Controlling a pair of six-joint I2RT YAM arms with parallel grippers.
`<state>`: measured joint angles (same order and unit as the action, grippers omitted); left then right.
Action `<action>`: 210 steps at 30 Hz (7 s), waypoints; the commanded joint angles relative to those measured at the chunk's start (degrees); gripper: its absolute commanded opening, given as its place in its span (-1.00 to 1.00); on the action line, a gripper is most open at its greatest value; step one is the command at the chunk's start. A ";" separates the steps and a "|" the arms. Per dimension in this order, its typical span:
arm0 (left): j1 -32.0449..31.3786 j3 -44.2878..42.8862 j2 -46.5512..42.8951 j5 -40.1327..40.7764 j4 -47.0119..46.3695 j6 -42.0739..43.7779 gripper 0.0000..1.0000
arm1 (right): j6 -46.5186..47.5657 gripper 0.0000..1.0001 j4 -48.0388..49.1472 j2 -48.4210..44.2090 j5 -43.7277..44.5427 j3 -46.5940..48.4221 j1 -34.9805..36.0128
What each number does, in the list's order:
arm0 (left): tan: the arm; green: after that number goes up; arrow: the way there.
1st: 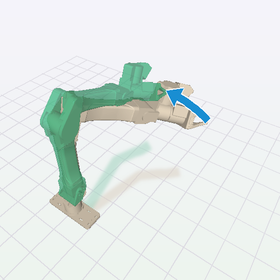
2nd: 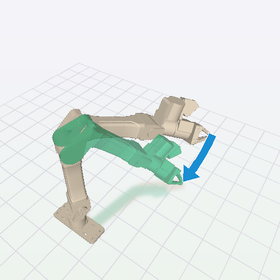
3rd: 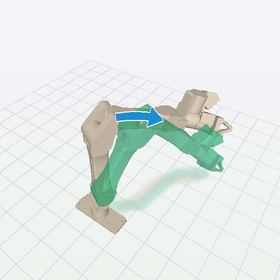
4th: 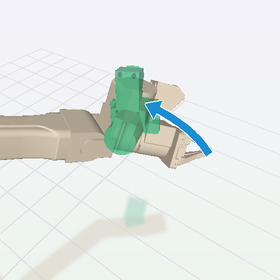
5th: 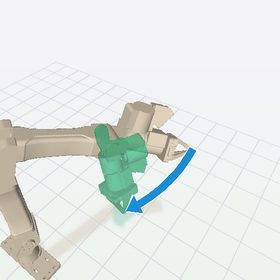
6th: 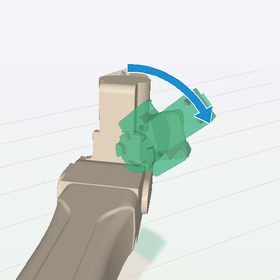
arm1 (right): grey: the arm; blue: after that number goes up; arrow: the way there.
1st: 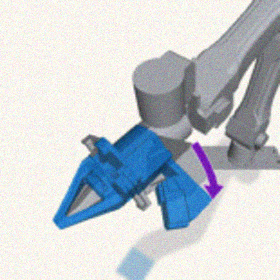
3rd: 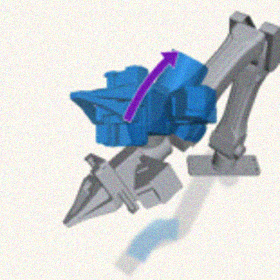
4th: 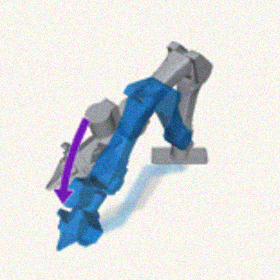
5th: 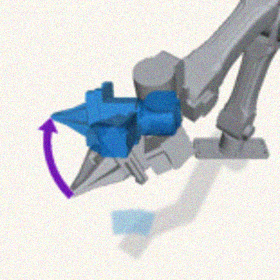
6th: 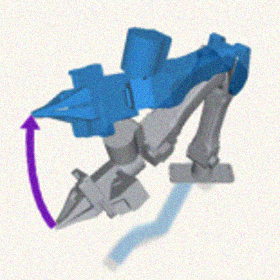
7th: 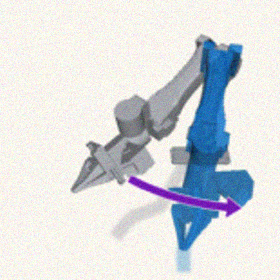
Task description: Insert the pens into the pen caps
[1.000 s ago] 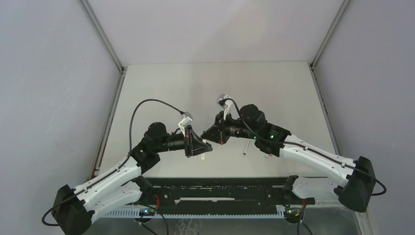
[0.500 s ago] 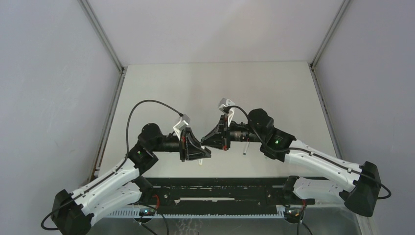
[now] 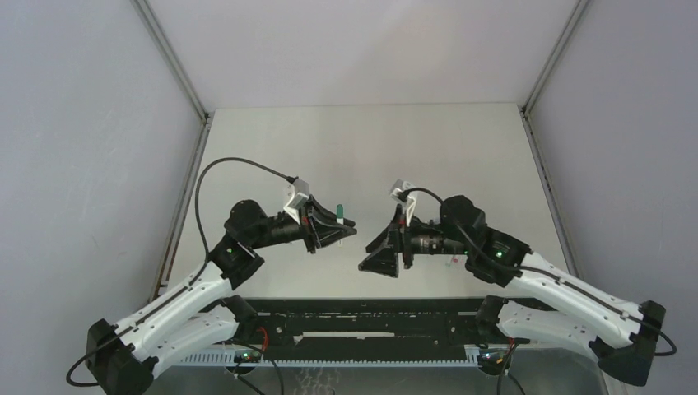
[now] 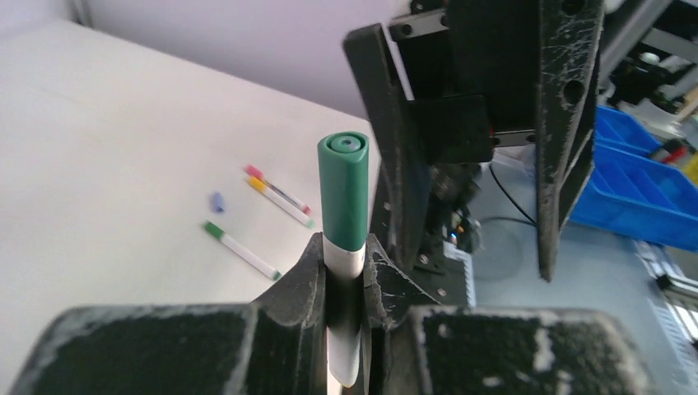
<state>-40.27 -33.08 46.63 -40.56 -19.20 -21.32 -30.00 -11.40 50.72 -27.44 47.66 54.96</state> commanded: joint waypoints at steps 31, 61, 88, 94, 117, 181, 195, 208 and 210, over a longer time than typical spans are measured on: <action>-5.96 -7.18 -1.19 2.04 6.48 8.84 -1.00 | 9.95 -0.12 9.65 9.31 5.74 14.22 0.74; -0.35 -8.86 -6.32 0.98 -4.64 0.75 -1.00 | 10.08 -1.00 -3.88 15.15 -13.82 4.49 5.72; 9.37 8.61 -4.34 32.56 16.63 -14.00 0.84 | 6.79 -1.00 -20.64 12.15 12.84 -0.54 -40.34; 9.75 11.99 -1.07 36.59 17.33 -25.10 0.86 | 6.35 -1.00 -18.32 19.31 11.28 -2.92 -45.81; 14.15 14.12 13.87 47.76 19.84 -33.59 0.93 | 8.89 0.05 -8.29 14.76 20.82 -3.89 -43.06; -0.03 -1.60 36.78 41.95 9.06 -5.93 -1.00 | -2.51 -0.43 10.04 14.06 7.29 -4.90 -27.02; -3.74 4.07 15.43 17.26 -6.36 -7.86 -1.00 | -9.36 0.14 16.46 9.11 -4.43 -7.38 -24.95; -5.14 2.83 13.32 13.42 -6.02 -6.76 -1.00 | -11.23 -0.38 19.78 11.50 -6.75 -7.03 -23.43; -5.25 2.58 13.59 13.40 -5.98 -6.80 -1.00 | -11.52 -0.60 20.71 11.59 -8.01 -7.03 -23.28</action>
<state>-44.80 -29.39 60.84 -25.32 -22.85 -28.36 -40.27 4.03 62.59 -32.42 39.99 31.03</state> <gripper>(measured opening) 0.022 0.274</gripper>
